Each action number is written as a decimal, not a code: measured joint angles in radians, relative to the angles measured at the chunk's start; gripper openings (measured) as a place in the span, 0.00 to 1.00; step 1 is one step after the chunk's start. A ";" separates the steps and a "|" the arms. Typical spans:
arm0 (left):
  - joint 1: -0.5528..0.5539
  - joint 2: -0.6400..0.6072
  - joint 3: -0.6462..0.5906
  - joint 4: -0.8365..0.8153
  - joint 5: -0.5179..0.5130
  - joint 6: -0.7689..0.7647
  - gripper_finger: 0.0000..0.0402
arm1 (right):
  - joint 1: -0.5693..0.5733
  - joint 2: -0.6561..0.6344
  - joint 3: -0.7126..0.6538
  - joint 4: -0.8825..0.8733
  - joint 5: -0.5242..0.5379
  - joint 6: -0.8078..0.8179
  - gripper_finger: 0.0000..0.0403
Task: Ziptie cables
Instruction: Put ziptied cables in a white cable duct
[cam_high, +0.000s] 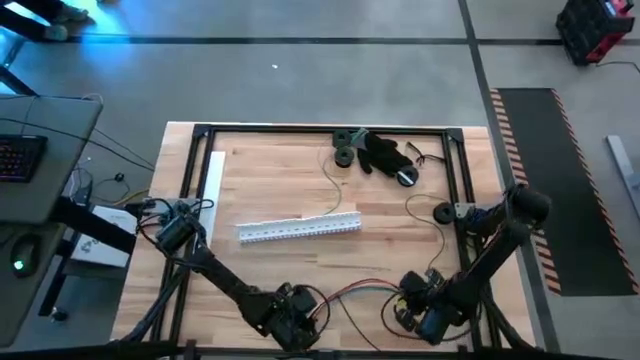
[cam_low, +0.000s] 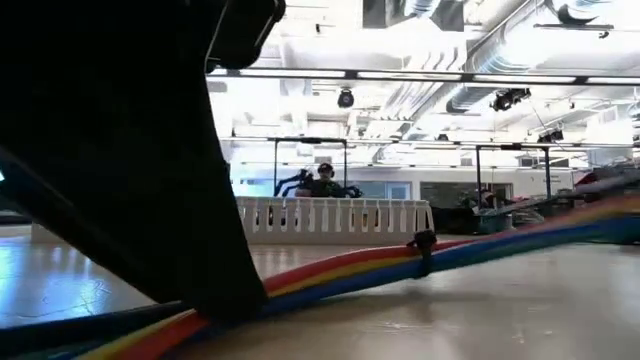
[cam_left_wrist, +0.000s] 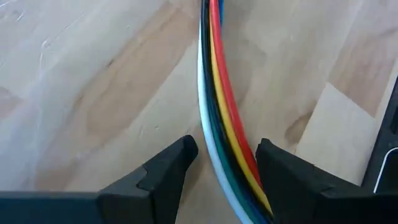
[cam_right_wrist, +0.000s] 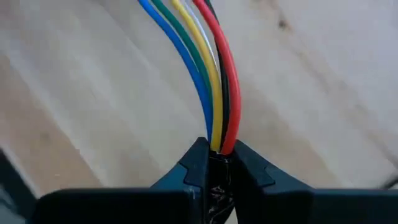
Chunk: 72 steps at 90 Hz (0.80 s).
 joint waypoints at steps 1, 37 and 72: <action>0.000 0.000 0.000 0.002 -0.003 -0.003 0.45 | -0.004 -0.007 0.000 0.001 -0.002 -0.006 0.06; 0.008 0.019 -0.001 0.077 0.005 -0.081 0.33 | -0.067 -0.155 0.003 0.020 0.019 -0.097 0.06; 0.019 0.031 0.005 0.085 0.002 -0.083 0.03 | -0.068 -0.248 0.005 0.074 0.024 -0.179 0.06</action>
